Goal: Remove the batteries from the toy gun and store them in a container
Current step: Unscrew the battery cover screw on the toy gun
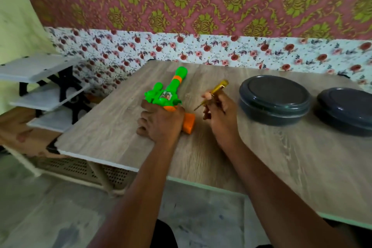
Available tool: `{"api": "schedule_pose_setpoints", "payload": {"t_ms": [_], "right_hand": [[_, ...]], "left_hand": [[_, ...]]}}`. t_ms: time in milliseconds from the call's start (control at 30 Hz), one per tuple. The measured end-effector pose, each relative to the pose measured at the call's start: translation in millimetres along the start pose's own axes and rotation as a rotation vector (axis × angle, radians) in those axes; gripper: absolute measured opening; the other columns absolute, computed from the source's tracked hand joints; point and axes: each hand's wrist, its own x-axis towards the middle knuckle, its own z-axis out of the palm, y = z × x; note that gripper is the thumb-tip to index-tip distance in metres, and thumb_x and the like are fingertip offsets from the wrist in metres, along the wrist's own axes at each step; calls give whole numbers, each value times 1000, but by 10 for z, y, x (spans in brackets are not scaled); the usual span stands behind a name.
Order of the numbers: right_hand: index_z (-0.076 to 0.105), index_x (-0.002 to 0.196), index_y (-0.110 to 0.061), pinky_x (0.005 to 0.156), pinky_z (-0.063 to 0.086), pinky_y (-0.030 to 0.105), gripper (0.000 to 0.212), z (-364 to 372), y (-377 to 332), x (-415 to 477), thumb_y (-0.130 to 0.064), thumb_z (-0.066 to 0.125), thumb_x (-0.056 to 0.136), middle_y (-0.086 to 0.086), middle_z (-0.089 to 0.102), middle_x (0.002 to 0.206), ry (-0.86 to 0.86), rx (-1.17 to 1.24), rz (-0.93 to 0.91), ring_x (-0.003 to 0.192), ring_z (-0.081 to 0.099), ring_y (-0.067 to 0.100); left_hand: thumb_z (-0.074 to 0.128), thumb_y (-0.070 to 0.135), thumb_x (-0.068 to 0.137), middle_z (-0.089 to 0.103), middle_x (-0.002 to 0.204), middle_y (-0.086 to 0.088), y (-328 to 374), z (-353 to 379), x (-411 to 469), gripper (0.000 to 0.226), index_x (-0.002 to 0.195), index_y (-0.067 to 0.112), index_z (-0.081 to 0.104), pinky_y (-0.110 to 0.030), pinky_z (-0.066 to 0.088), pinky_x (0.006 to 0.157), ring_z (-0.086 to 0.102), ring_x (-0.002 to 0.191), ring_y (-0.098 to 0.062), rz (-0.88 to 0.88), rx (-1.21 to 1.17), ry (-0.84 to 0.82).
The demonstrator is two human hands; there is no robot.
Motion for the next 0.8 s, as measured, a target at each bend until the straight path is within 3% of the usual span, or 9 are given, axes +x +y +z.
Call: {"api": "schedule_pose_setpoints", "payload": {"t_ms": [100, 233, 300, 367, 433, 533, 567, 667, 800], "right_hand": [[70, 96, -7, 58, 51, 27, 26, -45, 35, -9, -25, 54, 106, 4, 62, 70, 34, 221, 196, 67, 59, 15], [67, 93, -6, 56, 50, 29, 29, -46, 49, 15, -26, 52, 107, 5, 61, 68, 55, 371, 347, 63, 60, 16], [66, 92, -5, 57, 51, 30, 29, -29, 37, 10, -27, 52, 106, 5, 61, 69, 36, 406, 378, 64, 60, 17], [66, 88, -7, 61, 51, 33, 30, -34, 29, 8, -27, 52, 106, 4, 62, 70, 20, 414, 378, 65, 61, 17], [66, 85, -8, 63, 52, 34, 31, -42, 14, 8, -26, 52, 106, 5, 64, 72, 8, 410, 371, 66, 62, 17], [66, 86, -8, 62, 53, 33, 29, -46, 6, 8, -25, 53, 106, 5, 63, 73, -6, 375, 346, 67, 63, 16], [66, 86, -8, 62, 54, 31, 28, -51, 7, 7, -25, 54, 106, 4, 64, 73, -11, 356, 336, 68, 63, 16], [68, 89, -8, 62, 56, 27, 24, -66, 11, 8, -24, 57, 104, 1, 67, 74, -38, 327, 322, 70, 66, 14], [69, 97, -2, 62, 56, 26, 26, -55, 18, 25, -25, 59, 103, 5, 68, 80, -76, 303, 296, 75, 68, 17]], "left_hand": [[84, 52, 68, 58, 136, -22, -7, 55, -6, 104, 146, 7, 34, -50, 37, 110, 53, 131, -43, 14, -84, 68], [93, 39, 66, 61, 136, -24, 12, 18, 67, 105, 146, 2, 37, -48, 51, 102, 61, 124, -43, -7, -283, 47], [95, 42, 63, 71, 118, -19, -9, -16, 109, 85, 127, 2, 57, -45, 55, 91, 68, 111, -38, -1, -339, 17], [96, 51, 55, 73, 85, -11, -50, -25, 151, 62, 90, 6, 72, -39, 54, 70, 71, 81, -29, 2, -418, -53], [94, 61, 42, 72, 69, -8, -102, 3, 201, 65, 73, 7, 73, -40, 57, 60, 70, 64, -25, 9, -477, -117], [97, 66, 33, 79, 83, -11, -260, 211, 415, 82, 88, 9, 77, -58, 64, 66, 79, 76, -30, -3, -539, -195], [97, 66, 34, 79, 88, -13, -243, 207, 413, 87, 95, 7, 76, -56, 65, 66, 79, 77, -29, 1, -549, -222], [91, 45, 51, 75, 100, -24, -79, 46, 231, 85, 114, -4, 64, -29, 54, 48, 72, 65, -22, 20, -643, -281], [85, 22, 84, 72, 105, -17, -69, 70, 169, 54, 117, 8, 45, -25, 51, 42, 77, 78, -24, 1, -683, -298]]}}
